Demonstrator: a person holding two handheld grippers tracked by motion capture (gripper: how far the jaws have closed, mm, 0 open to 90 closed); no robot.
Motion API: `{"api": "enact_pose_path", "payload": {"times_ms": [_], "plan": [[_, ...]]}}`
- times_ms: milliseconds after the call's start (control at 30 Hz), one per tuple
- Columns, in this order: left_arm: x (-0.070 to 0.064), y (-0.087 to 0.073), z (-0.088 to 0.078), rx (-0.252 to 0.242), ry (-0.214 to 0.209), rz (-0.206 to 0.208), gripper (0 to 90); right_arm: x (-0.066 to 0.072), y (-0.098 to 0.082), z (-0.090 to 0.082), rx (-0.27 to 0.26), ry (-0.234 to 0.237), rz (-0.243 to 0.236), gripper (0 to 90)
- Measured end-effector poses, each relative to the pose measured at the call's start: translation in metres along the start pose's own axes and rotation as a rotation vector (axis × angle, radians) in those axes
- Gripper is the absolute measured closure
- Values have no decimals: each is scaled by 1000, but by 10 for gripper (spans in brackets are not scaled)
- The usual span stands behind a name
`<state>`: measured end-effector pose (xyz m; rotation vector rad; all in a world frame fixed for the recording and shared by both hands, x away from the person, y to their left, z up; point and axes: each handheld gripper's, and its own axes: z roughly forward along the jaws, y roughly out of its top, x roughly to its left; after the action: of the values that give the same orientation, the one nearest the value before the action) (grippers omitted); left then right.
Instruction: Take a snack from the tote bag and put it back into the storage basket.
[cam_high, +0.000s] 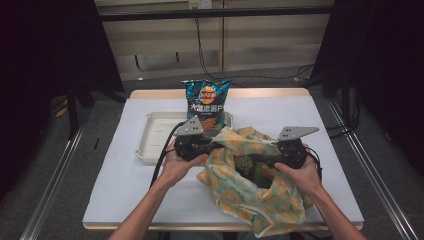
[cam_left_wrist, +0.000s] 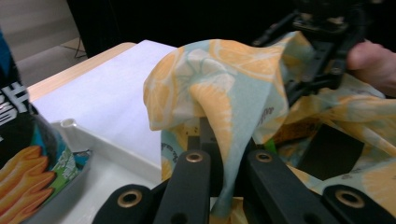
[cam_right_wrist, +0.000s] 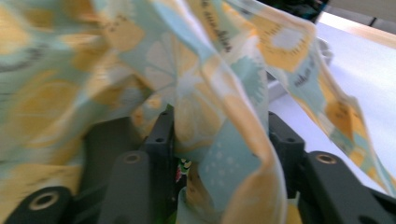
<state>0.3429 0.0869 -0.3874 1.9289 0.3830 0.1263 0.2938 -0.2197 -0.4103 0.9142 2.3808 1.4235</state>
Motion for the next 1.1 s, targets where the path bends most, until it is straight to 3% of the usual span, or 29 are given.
{"api": "enact_pose_path", "payload": {"times_ms": [67,267,367,400,467,600,700,767,867,967,1100], "plan": [[5,-1,1,-1,18,-9,897,3,1,-4,-14,32,-4,630],[19,-4,4,6,63,-35,897,12,2,-13,-34,96,-20,673],[21,-7,12,18,66,-48,898,13,2,-16,-44,125,-21,684],[22,-9,17,47,61,-58,897,13,1,-16,-45,138,-14,684],[24,-14,23,59,48,-73,896,13,1,-17,-43,155,-12,677],[21,-26,33,137,5,-47,895,13,2,-21,-58,187,-8,618],[19,-30,34,175,-16,-35,895,12,3,-26,-74,172,-2,601],[17,-34,35,181,-83,-46,893,9,4,-31,-85,159,16,675],[14,-34,37,212,-80,-27,892,5,3,-34,-98,157,33,789],[16,-32,36,191,-40,-31,880,6,3,-33,-93,159,41,879],[23,-28,38,143,8,-72,845,5,3,-32,-99,180,53,892]]}}
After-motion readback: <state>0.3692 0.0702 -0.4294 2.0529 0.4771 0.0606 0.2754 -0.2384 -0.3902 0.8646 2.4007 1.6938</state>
